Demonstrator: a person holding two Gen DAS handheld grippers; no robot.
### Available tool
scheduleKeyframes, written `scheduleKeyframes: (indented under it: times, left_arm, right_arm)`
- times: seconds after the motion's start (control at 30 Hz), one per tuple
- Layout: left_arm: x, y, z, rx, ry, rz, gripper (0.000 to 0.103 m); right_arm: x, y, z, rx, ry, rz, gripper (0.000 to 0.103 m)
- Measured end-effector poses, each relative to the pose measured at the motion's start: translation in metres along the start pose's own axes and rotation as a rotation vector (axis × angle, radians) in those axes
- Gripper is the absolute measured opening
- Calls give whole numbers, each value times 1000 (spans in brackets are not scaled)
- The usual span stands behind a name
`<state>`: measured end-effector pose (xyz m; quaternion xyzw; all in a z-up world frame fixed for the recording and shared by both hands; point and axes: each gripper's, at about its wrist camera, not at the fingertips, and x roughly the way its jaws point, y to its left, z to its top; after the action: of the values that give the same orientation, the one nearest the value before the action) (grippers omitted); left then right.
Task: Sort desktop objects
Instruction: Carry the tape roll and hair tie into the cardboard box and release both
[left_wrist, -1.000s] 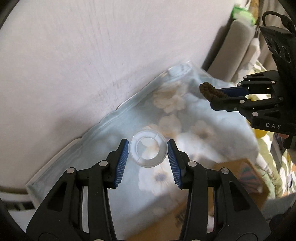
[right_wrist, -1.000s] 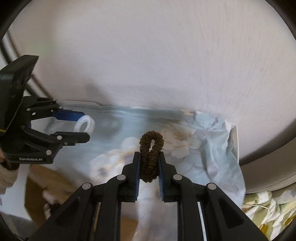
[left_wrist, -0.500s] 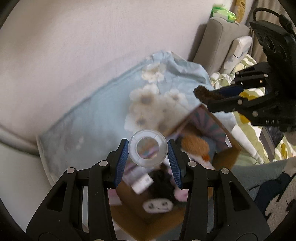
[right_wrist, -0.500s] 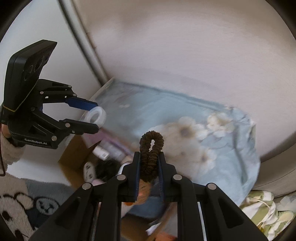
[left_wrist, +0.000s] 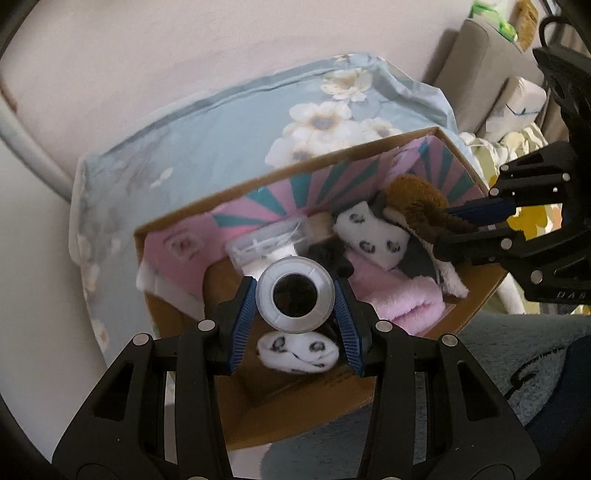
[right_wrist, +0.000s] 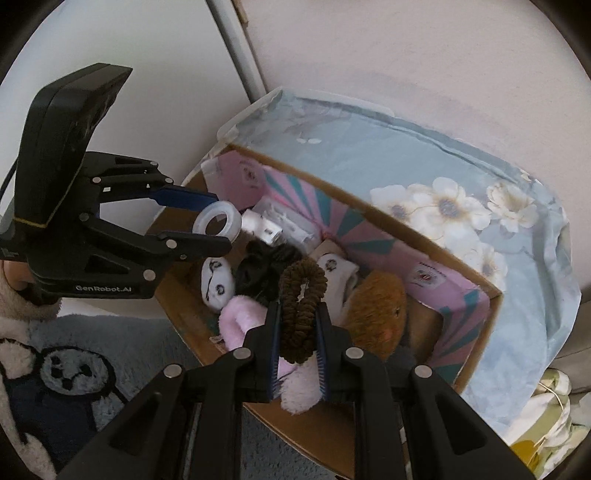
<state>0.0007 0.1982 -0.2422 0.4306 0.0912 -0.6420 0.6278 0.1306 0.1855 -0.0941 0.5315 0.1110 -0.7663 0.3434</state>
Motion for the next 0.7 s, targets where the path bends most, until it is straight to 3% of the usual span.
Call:
scheduleKeyframes:
  times: [0.53, 0.6, 0.63, 0.67, 0.7]
  left_arm:
    - [4, 4, 0, 20, 11, 32, 40]
    - [6, 3, 1, 22, 18, 38, 41]
    - [7, 4, 1, 17, 29, 41, 53]
    - [7, 4, 2, 13, 30, 48, 84]
    - [7, 4, 2, 26, 25, 61, 103]
  right_arm:
    - [1, -1, 2, 29, 12, -11, 16]
    - [1, -2, 1, 37, 4, -4, 25]
    - [1, -2, 1, 44, 4, 7, 38]
    - [0, -3, 1, 55, 2, 10, 54]
    - [-1, -4, 1, 70, -3, 5, 61]
